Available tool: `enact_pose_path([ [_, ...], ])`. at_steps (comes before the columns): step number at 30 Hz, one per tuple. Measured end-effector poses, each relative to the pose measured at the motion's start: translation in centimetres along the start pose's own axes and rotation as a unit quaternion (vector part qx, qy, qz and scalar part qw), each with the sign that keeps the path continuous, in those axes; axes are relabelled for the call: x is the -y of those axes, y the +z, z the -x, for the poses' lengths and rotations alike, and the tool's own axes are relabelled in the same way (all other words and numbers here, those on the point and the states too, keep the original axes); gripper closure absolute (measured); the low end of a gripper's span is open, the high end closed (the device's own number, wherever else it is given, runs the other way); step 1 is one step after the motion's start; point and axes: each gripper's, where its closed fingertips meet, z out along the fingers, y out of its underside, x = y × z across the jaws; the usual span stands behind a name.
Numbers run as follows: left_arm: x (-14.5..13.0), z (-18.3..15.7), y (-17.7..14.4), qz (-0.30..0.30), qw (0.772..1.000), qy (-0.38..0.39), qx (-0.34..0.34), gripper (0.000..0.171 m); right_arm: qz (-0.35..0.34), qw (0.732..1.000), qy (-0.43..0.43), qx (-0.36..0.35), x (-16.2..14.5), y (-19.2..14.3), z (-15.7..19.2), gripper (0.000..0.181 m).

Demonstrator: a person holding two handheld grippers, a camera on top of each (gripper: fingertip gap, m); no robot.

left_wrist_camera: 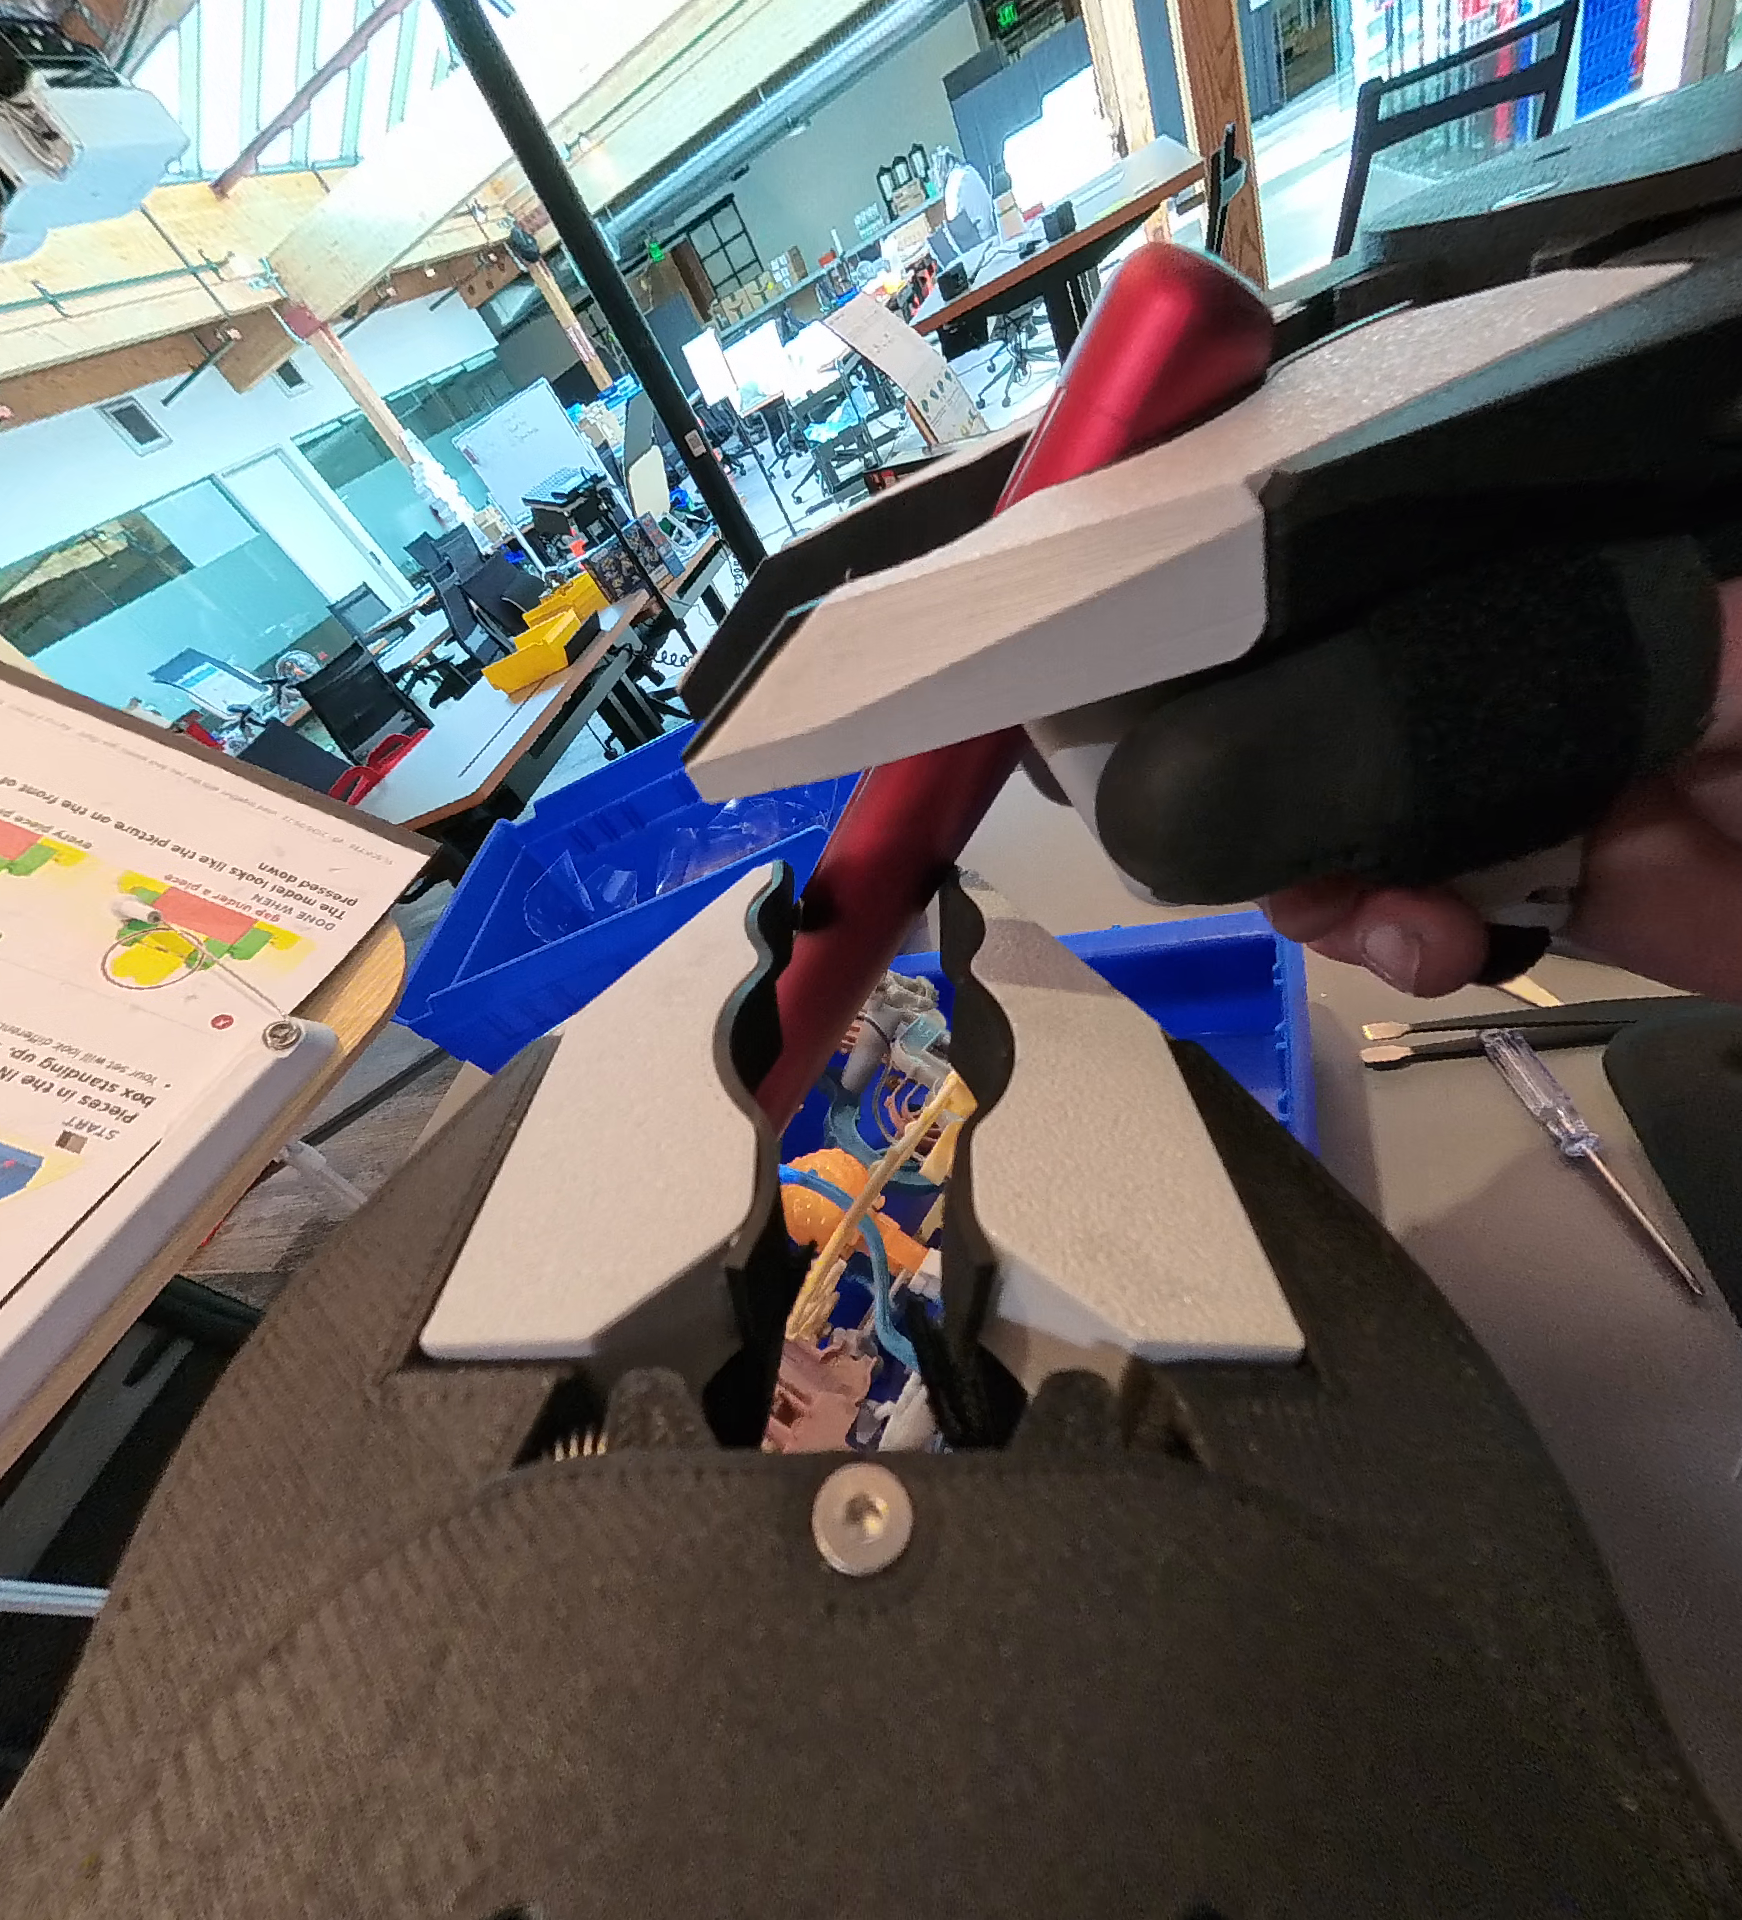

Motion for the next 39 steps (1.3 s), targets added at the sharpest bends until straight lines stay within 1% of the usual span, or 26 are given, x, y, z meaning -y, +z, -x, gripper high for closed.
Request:
enact_pose_path([
  [8,0.0,0.4,0.7,0.007,1.000,-0.010,-0.004,0.146,-0.005,0.998,0.054,0.010,0.1,0.2,-1.0,0.161],
  [18,-0.1,0.6,1.6,0.021,0.999,-0.031,-0.008,0.146,-0.003,0.995,0.094,0.017,0.1,0.2,-2.2,0.161],
  [27,-0.1,0.5,1.9,0.021,1.000,-0.020,-0.010,0.147,-0.009,0.994,0.111,0.019,0.0,0.0,-2.7,0.161],
  [29,-0.1,0.5,1.8,0.019,1.000,-0.005,-0.003,0.146,-0.009,0.994,0.109,0.017,0.0,-0.1,-2.7,0.162],
  [32,0.1,0.2,1.8,0.018,1.000,-0.008,-0.002,0.139,-0.009,0.994,0.110,0.014,-0.1,-0.2,-2.9,0.162],
  [33,0.1,0.1,1.8,0.018,1.000,0.001,0.005,0.139,-0.009,0.994,0.110,0.014,-0.1,-0.3,-2.9,0.162],
  [35,0.0,0.2,1.9,0.020,1.000,0.016,0.015,0.139,-0.007,0.994,0.111,0.013,-0.2,-0.3,-3.0,0.162],
  [37,0.0,0.4,2.0,0.022,0.999,0.016,0.017,0.146,-0.007,0.994,0.113,0.012,-0.2,-0.3,-3.1,0.162],
  [39,0.0,0.4,2.0,0.022,0.999,0.025,0.015,0.147,-0.007,0.994,0.113,0.011,-0.2,-0.3,-3.1,0.162],
])
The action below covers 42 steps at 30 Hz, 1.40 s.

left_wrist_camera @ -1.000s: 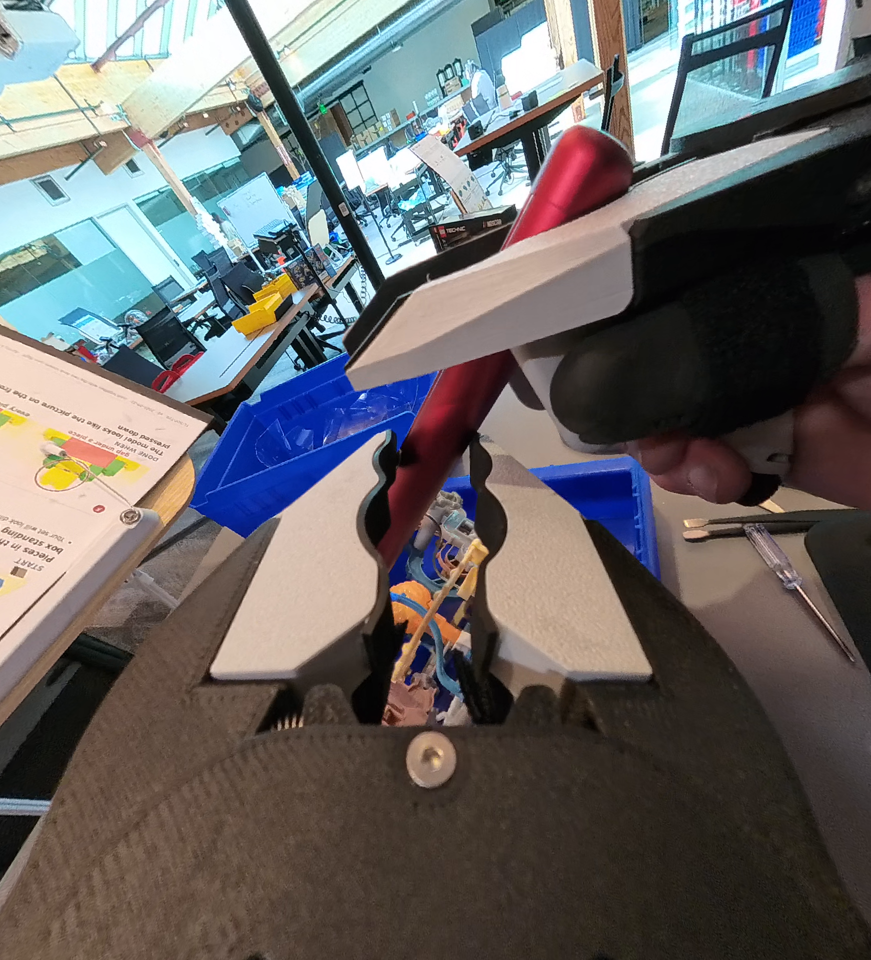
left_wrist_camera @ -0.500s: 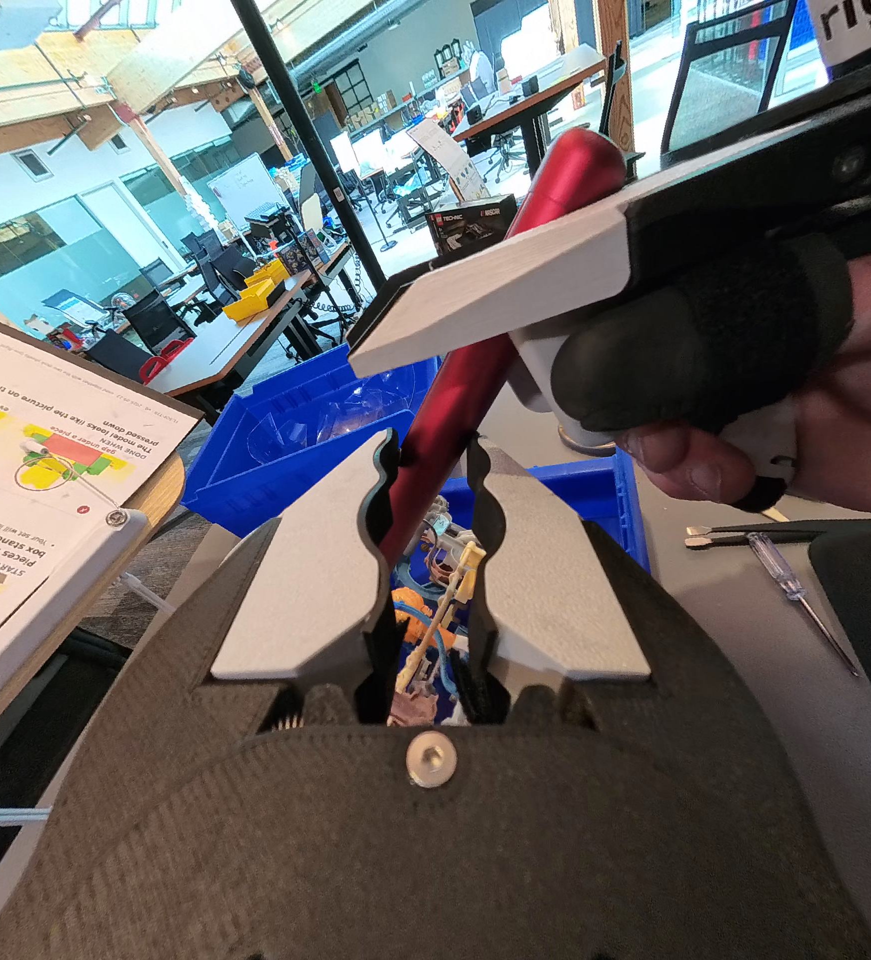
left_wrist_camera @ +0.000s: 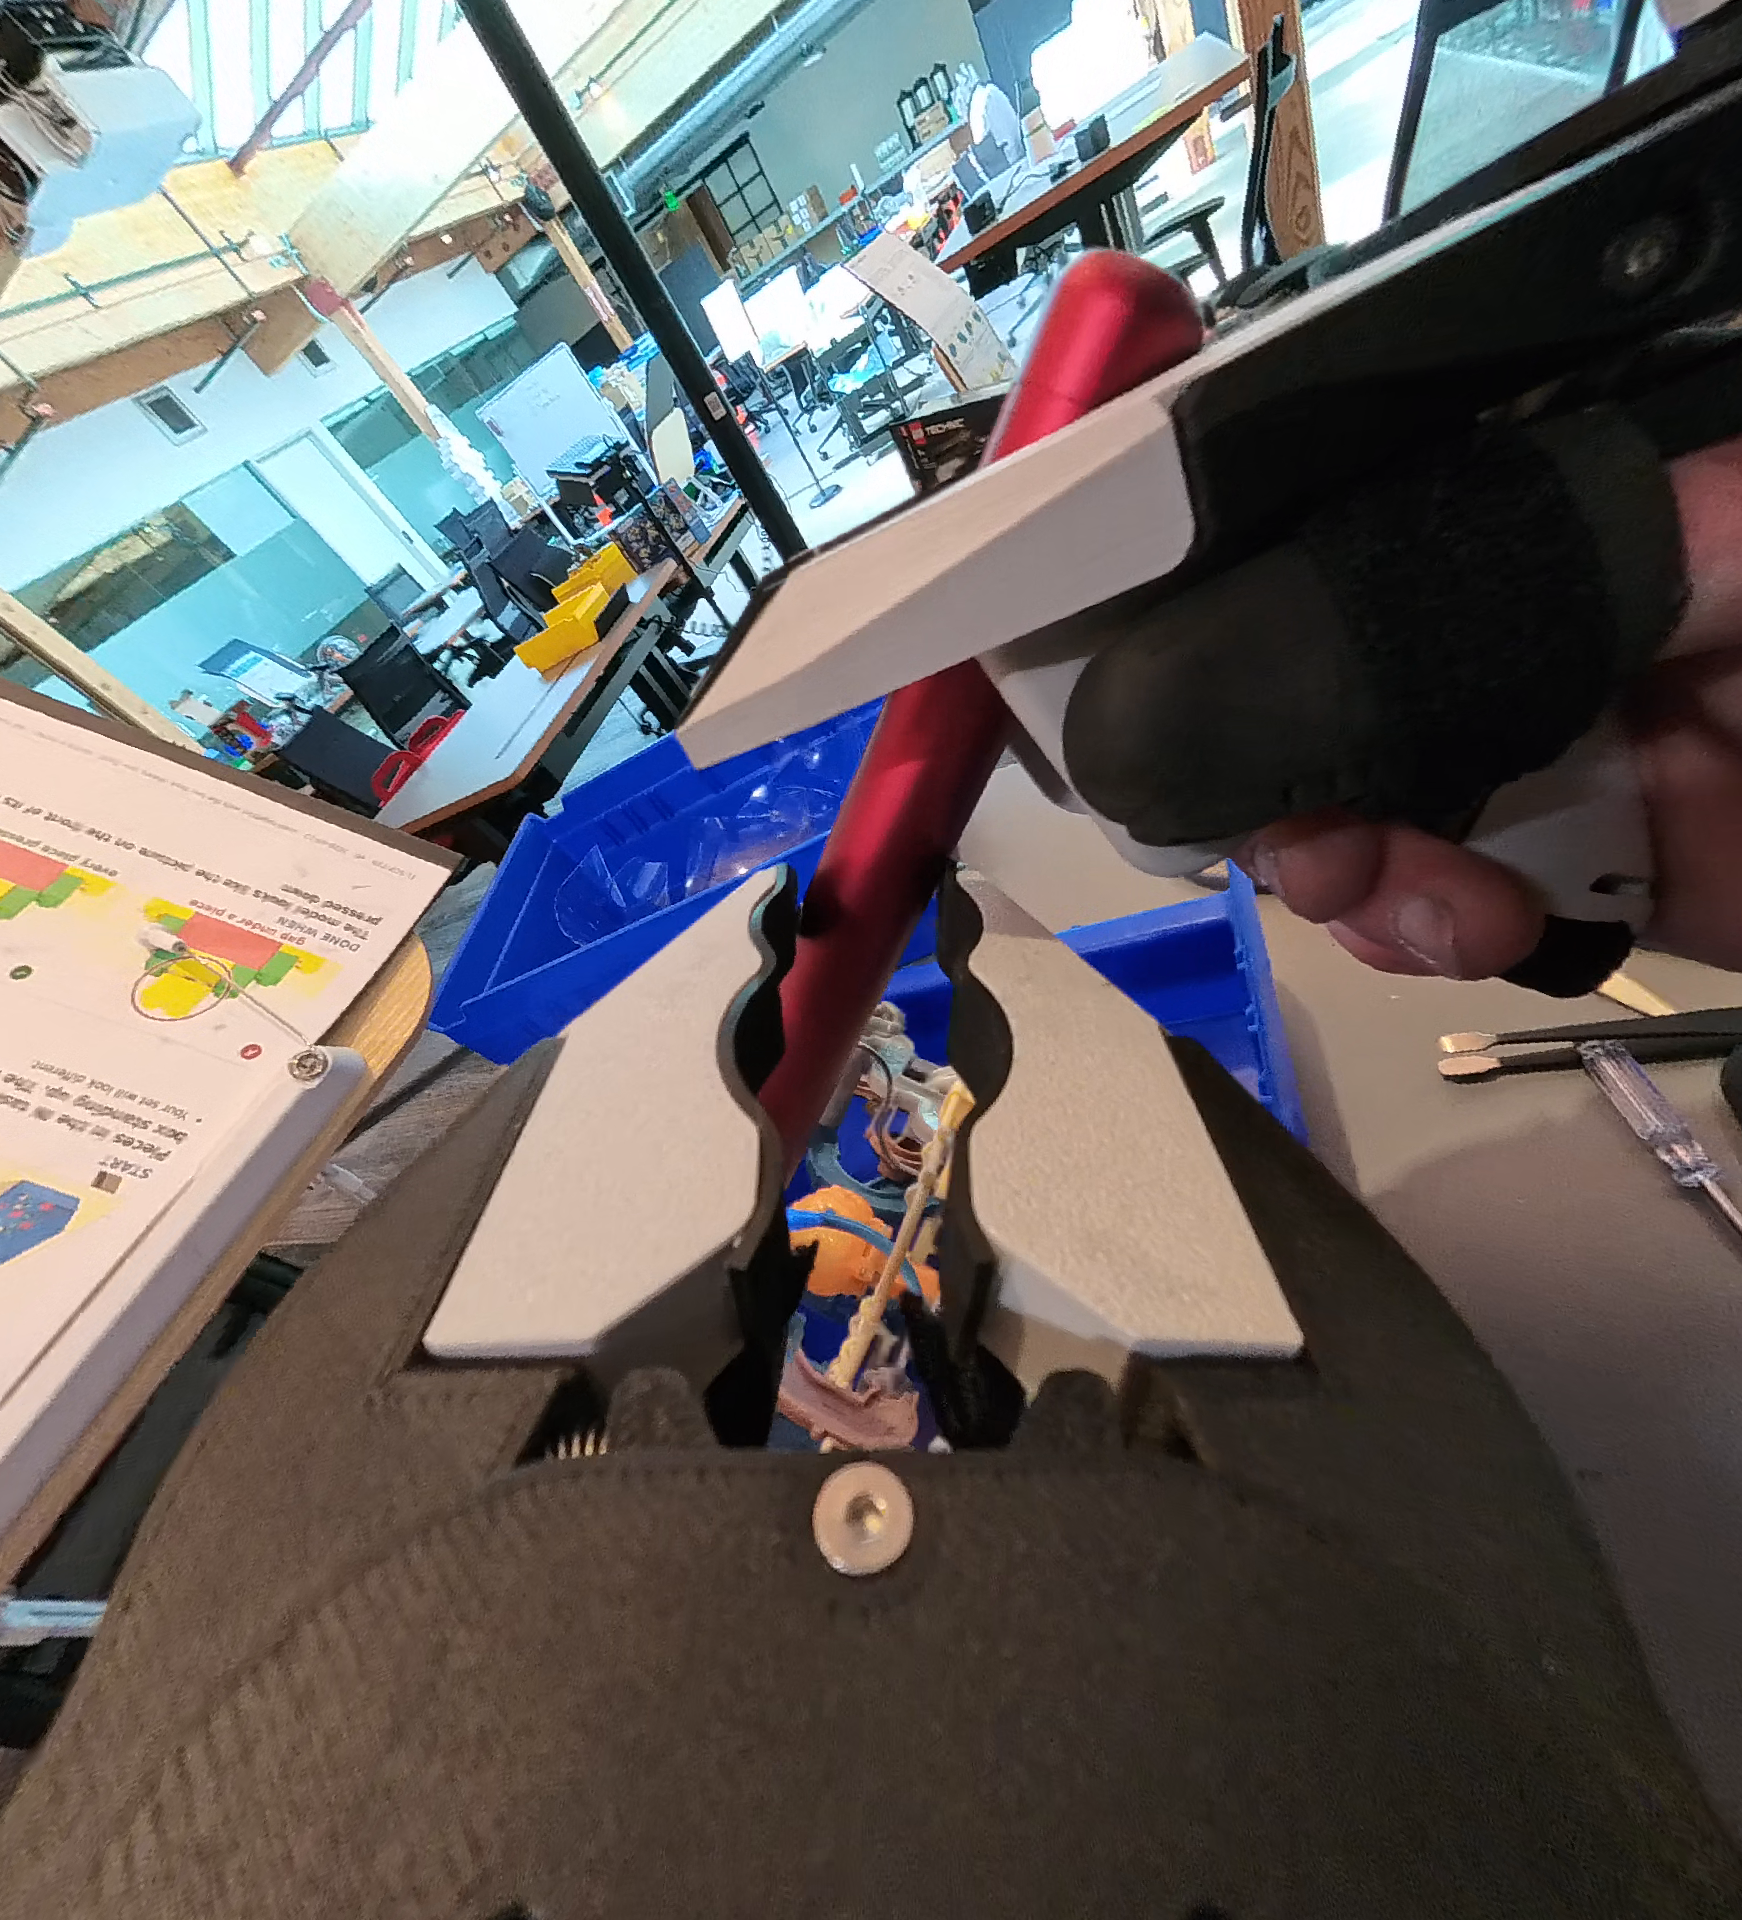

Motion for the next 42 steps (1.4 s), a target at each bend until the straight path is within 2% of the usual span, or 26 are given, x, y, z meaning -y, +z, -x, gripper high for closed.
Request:
enact_pose_path([
  [20,-0.3,0.0,0.7,0.031,0.999,-0.028,-0.028,0.147,0.001,0.999,0.050,0.015,0.1,0.1,-1.0,0.161],
  [32,0.1,-0.2,0.7,0.021,1.000,0.004,-0.015,0.143,0.000,0.999,0.042,0.006,0.0,-0.1,-1.4,0.162],
  [35,0.1,-0.1,0.7,0.026,0.999,0.006,-0.022,0.147,0.002,0.999,0.040,0.005,0.0,-0.1,-1.4,0.162],
  [42,0.0,-0.1,0.8,0.023,0.998,-0.038,-0.043,0.147,0.003,0.999,0.044,0.008,0.0,0.0,-1.4,0.162],
])
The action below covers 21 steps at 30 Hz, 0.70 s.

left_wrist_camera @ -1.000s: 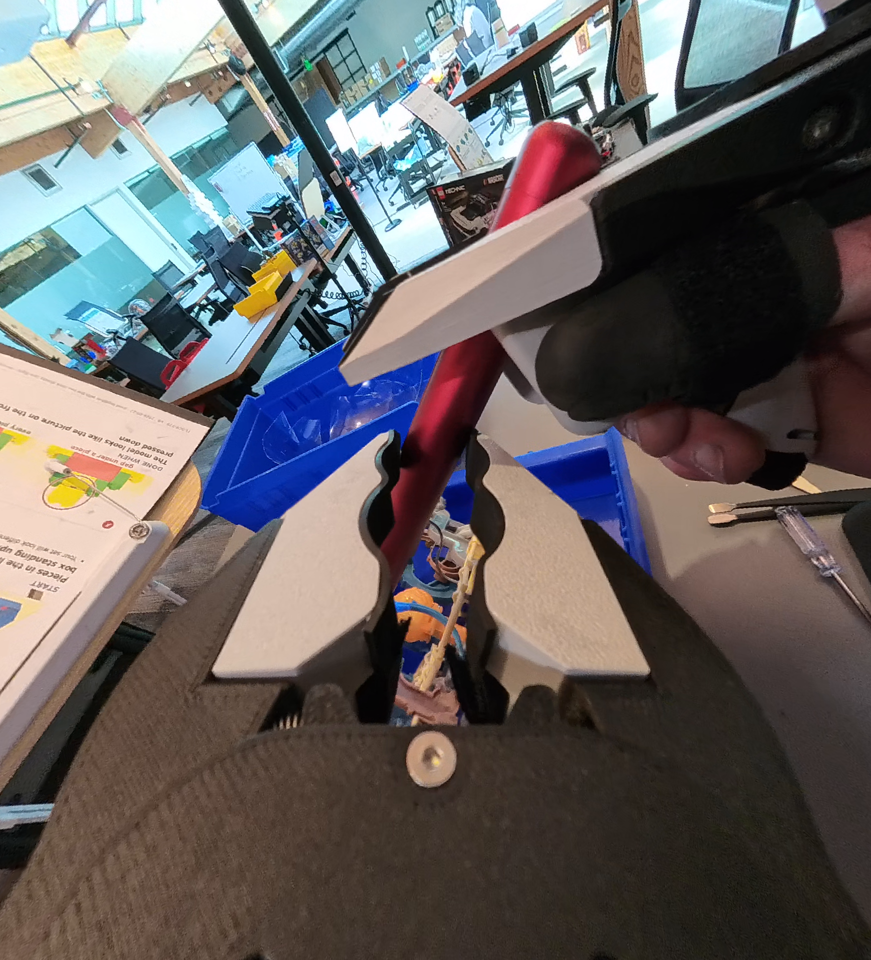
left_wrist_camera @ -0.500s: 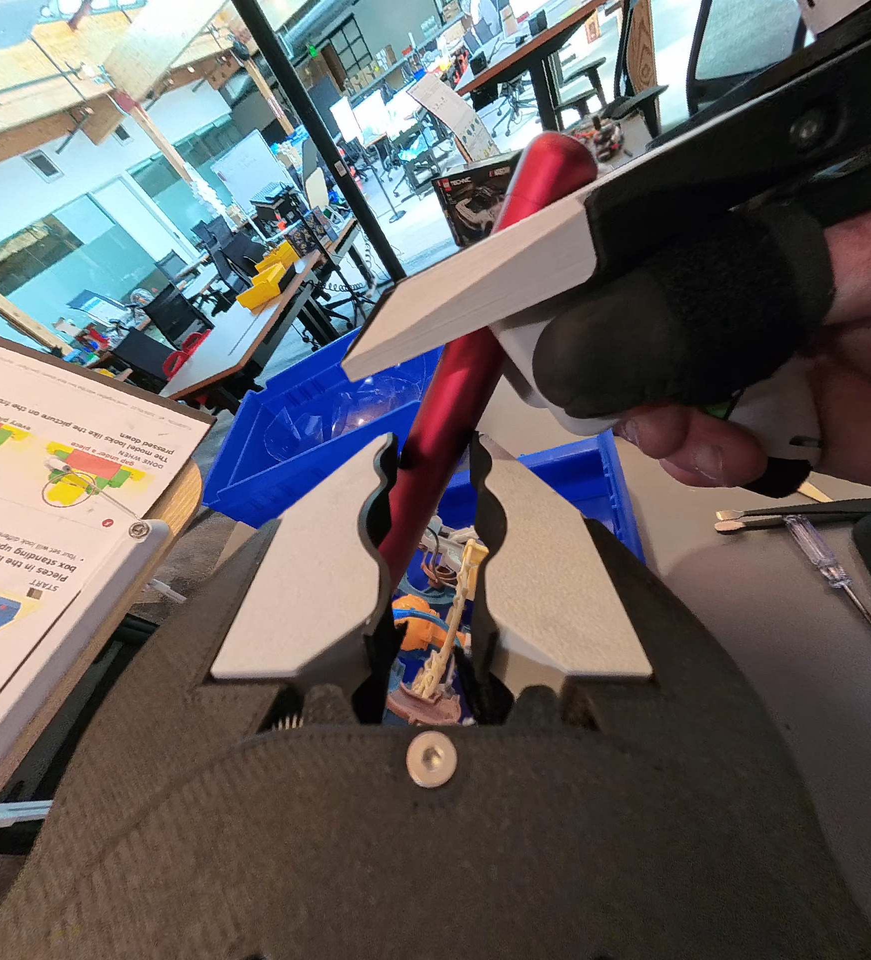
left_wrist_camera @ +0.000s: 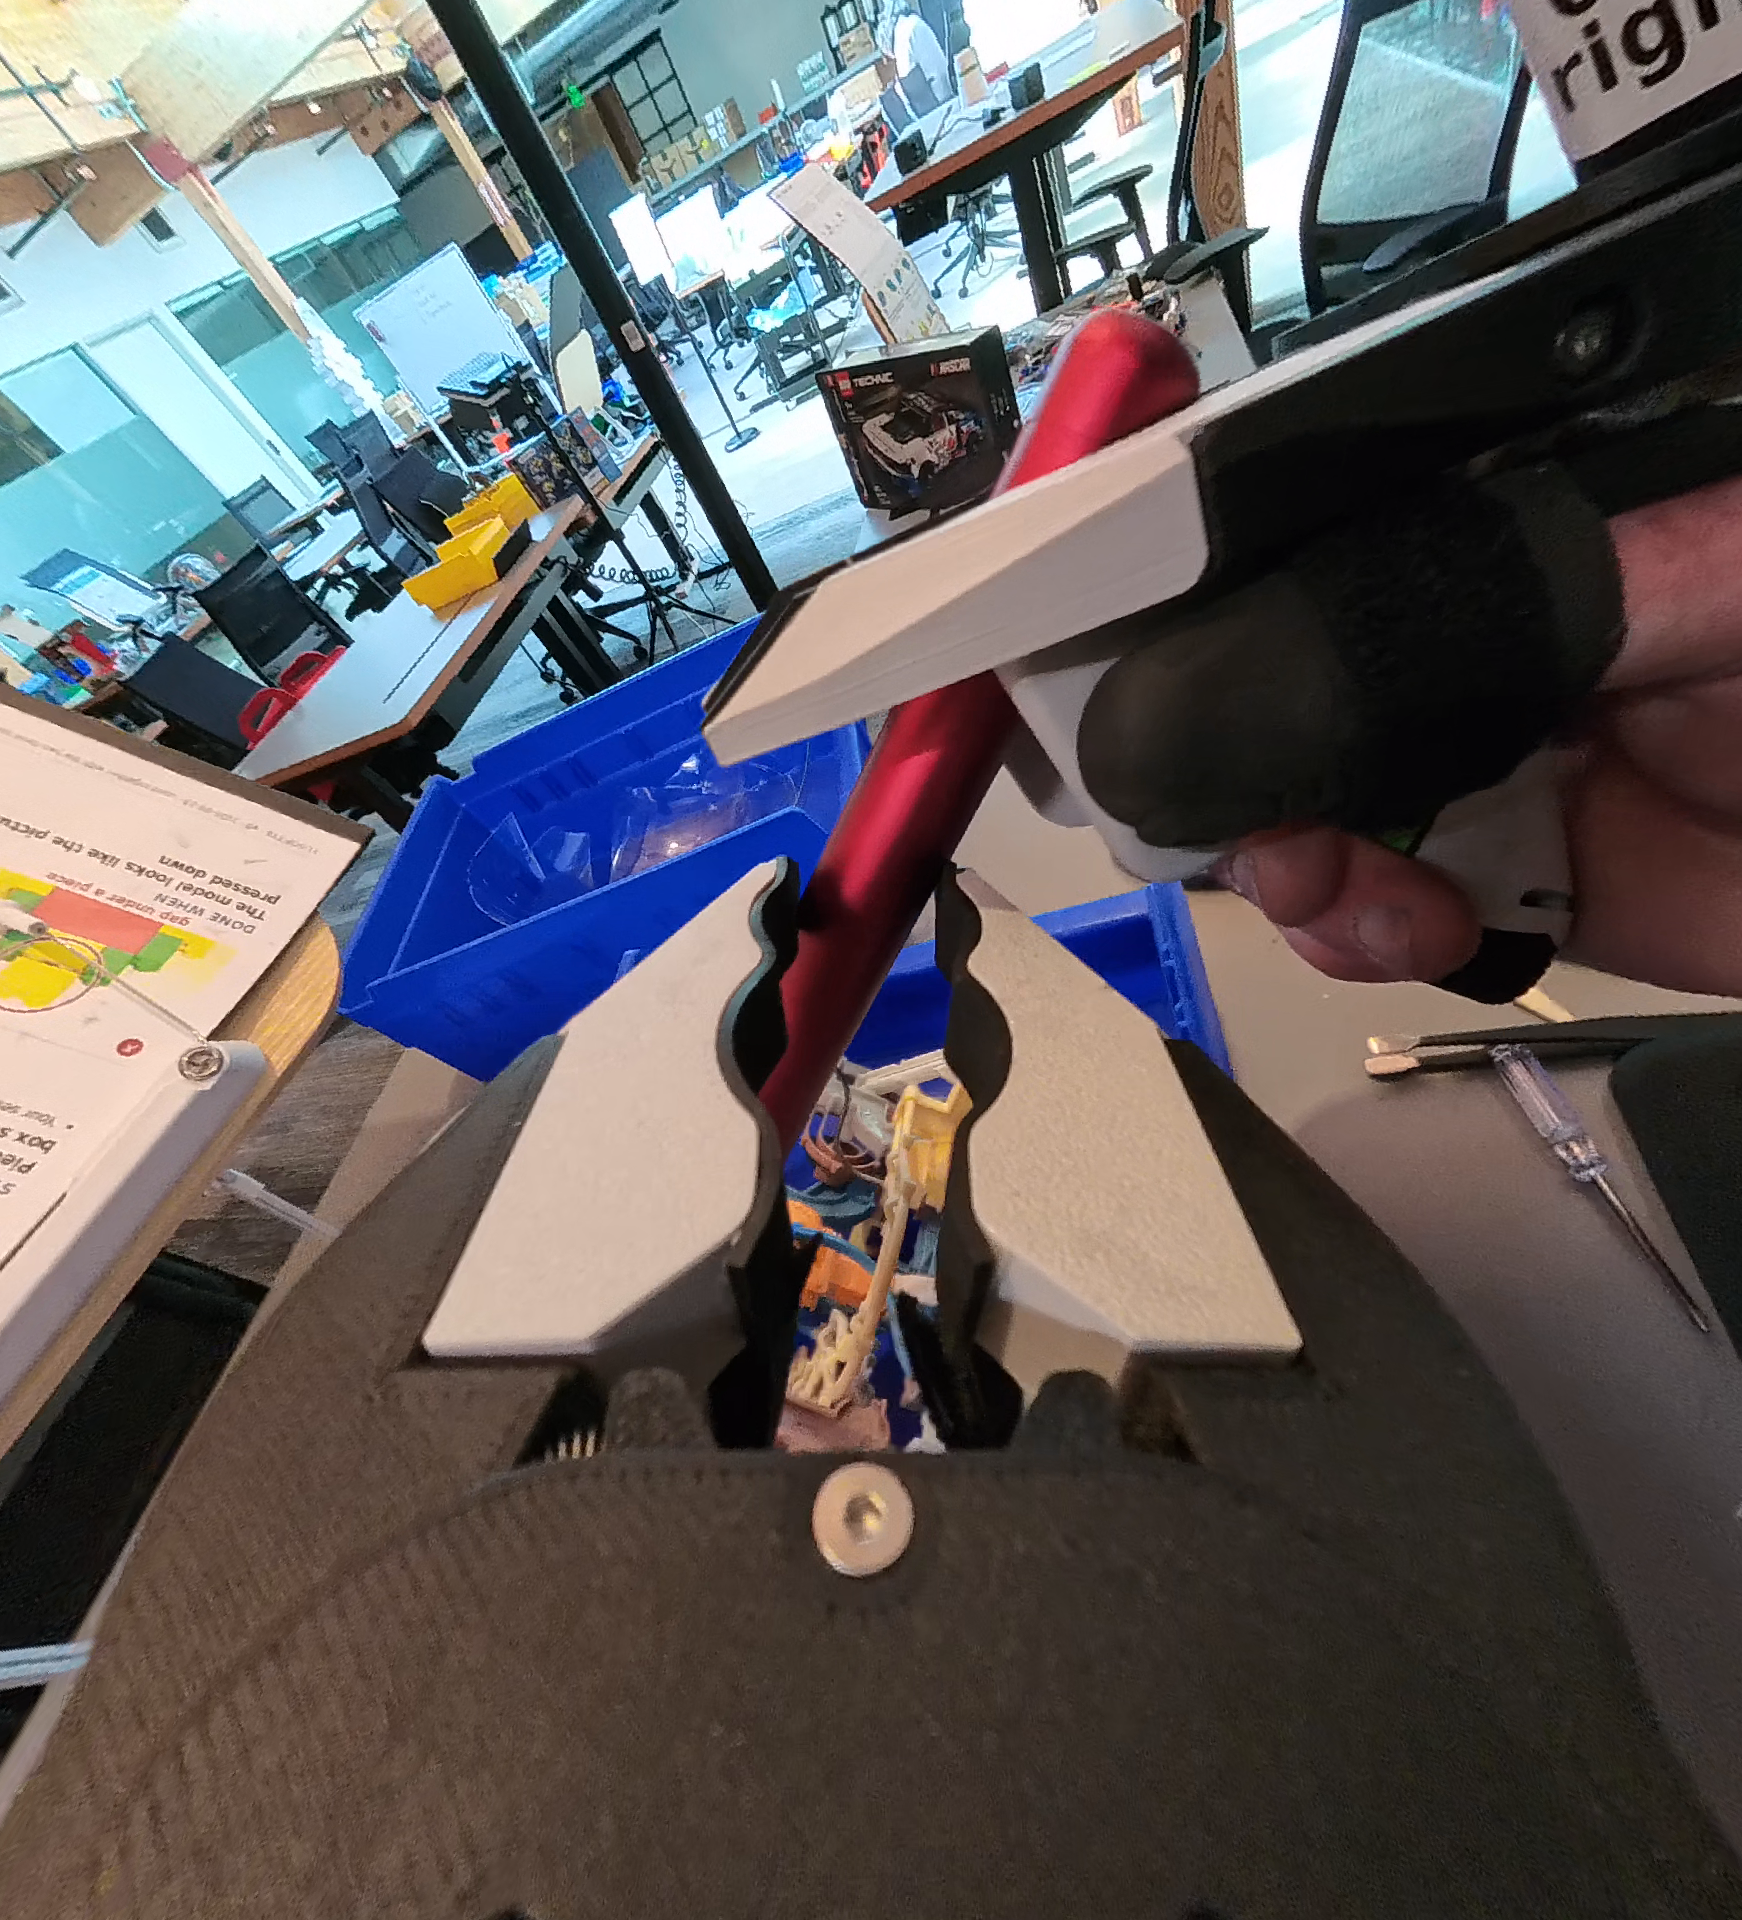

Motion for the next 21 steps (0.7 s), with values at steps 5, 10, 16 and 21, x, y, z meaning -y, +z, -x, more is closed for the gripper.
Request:
enact_pose_path([
  [5,0.04,-0.02,0.02,-0.002,1.000,-0.001,-0.001,0.147,0.000,1.000,-0.002,0.000,-0.01,-0.03,-0.03,0.161],
  [10,-0.04,0.14,0.15,-0.002,1.000,-0.030,-0.007,0.144,0.004,1.000,0.000,0.004,0.05,0.12,-0.10,0.162],
  [16,-0.29,0.40,0.41,0.008,0.999,-0.047,0.003,0.145,0.013,1.000,0.014,0.013,0.09,0.31,-0.33,0.162],
  [21,-0.29,0.63,0.56,0.009,0.998,-0.068,0.003,0.145,0.021,0.999,0.021,0.020,0.24,0.55,-0.51,0.162],
])
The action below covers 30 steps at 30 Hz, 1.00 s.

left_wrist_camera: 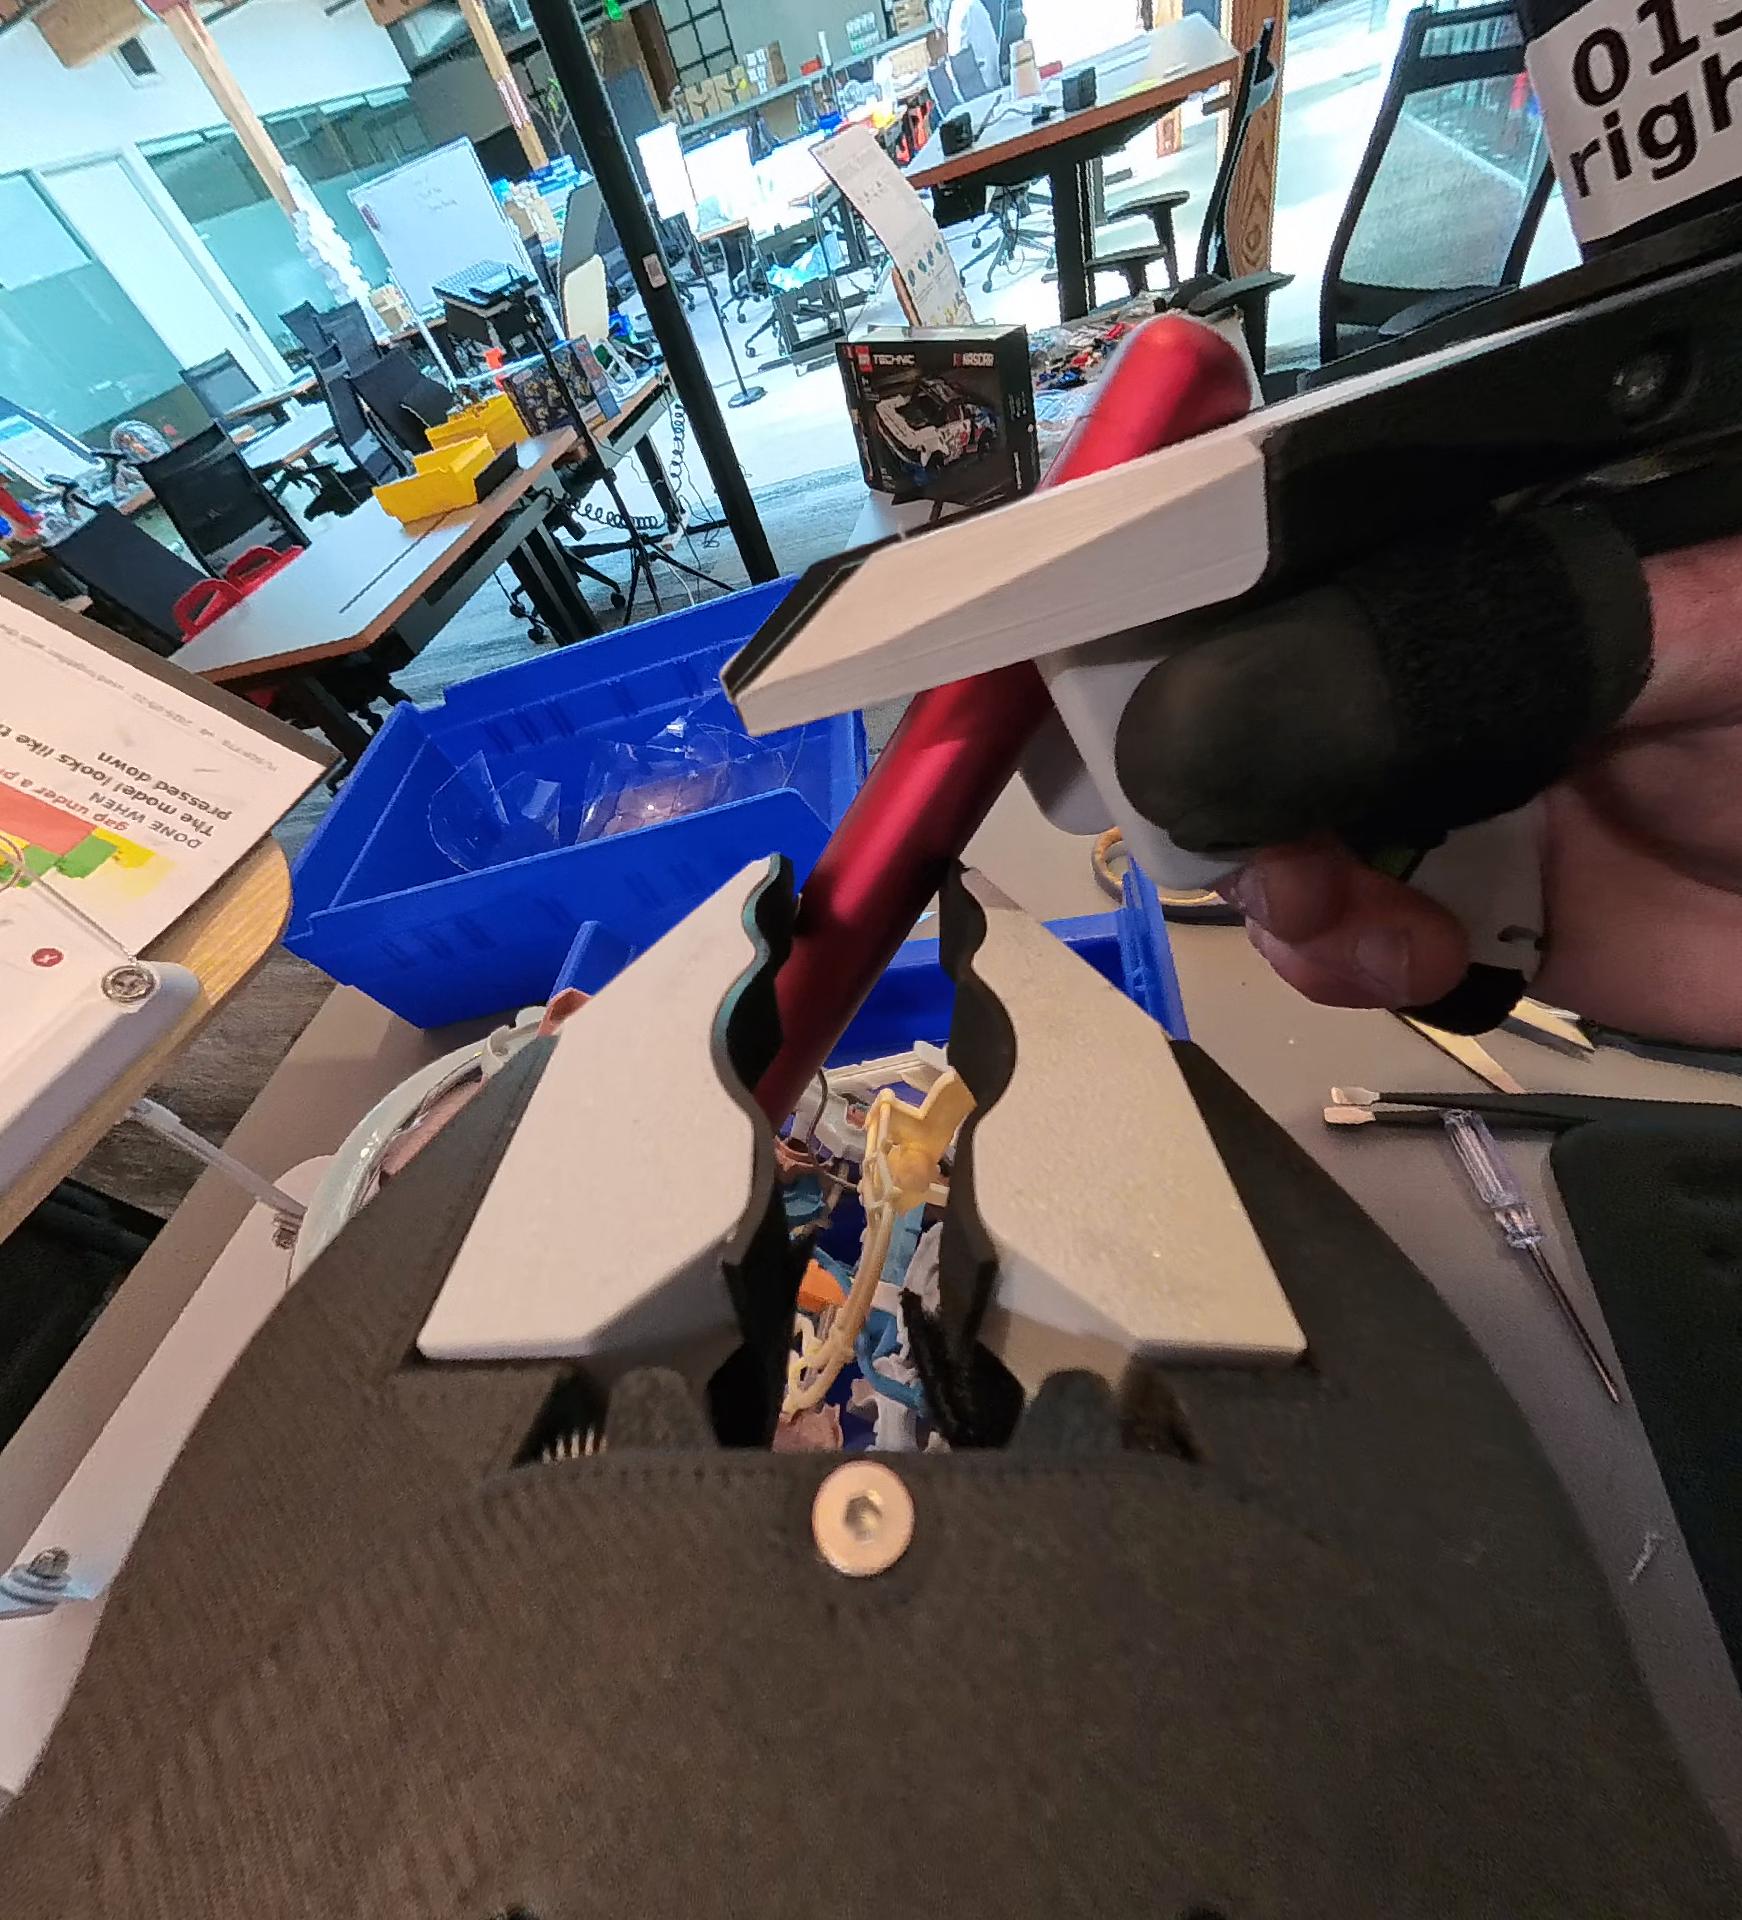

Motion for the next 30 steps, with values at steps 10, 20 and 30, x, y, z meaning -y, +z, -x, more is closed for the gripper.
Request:
enact_pose_path([
  [10,0.2,0.7,0.3,-0.004,1.000,-0.021,0.013,0.145,0.021,0.999,0.018,0.017,0.3,0.7,-0.4,0.162],
  [20,0.0,0.7,0.5,-0.005,1.000,0.002,0.027,0.146,0.011,0.999,0.001,0.042,0.9,0.1,-0.5,0.157],
  [30,0.1,1.1,0.6,-0.009,0.999,-0.001,0.035,0.144,0.035,0.997,-0.013,0.074,1.0,0.4,-0.4,0.164],
])
